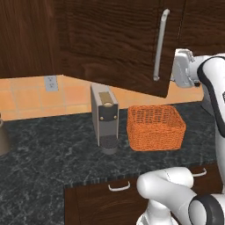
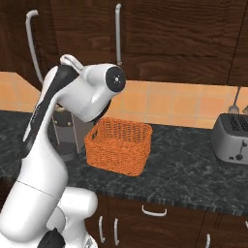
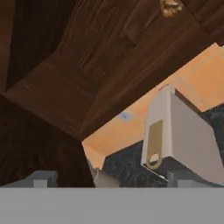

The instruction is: Open the cabinet, pick up the bread from the cabinet and place it in the basket. Then move the basket to the dining counter.

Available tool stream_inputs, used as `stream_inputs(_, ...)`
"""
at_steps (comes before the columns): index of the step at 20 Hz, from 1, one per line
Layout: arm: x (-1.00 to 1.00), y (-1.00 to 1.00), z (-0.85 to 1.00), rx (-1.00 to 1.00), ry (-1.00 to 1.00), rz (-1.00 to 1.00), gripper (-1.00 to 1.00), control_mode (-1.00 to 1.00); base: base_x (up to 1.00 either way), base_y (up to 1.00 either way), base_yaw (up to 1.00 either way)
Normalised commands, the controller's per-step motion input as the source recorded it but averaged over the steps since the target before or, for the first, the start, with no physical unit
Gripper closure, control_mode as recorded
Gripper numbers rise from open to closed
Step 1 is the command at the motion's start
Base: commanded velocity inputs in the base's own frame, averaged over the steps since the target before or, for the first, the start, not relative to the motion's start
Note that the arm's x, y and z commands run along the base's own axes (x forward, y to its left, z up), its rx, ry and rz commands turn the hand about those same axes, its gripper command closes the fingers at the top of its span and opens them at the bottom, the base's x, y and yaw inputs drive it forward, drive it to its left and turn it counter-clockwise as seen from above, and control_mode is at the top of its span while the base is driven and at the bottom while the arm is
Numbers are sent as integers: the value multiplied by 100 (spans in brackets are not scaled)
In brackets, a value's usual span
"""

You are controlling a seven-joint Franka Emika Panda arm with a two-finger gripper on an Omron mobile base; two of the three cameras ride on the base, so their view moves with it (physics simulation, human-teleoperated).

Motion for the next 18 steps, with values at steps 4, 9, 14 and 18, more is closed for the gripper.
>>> stream_inputs(4,-63,100,0,-25,-2,37,-100,-100,0,0,0)
stream_inputs(9,-55,100,0,-35,0,30,-100,-100,0,0,0)
stream_inputs(14,-39,100,-1,-40,-3,18,-100,-100,0,0,0)
stream_inputs(18,-22,100,-9,-38,-2,7,-100,-100,0,0,0)
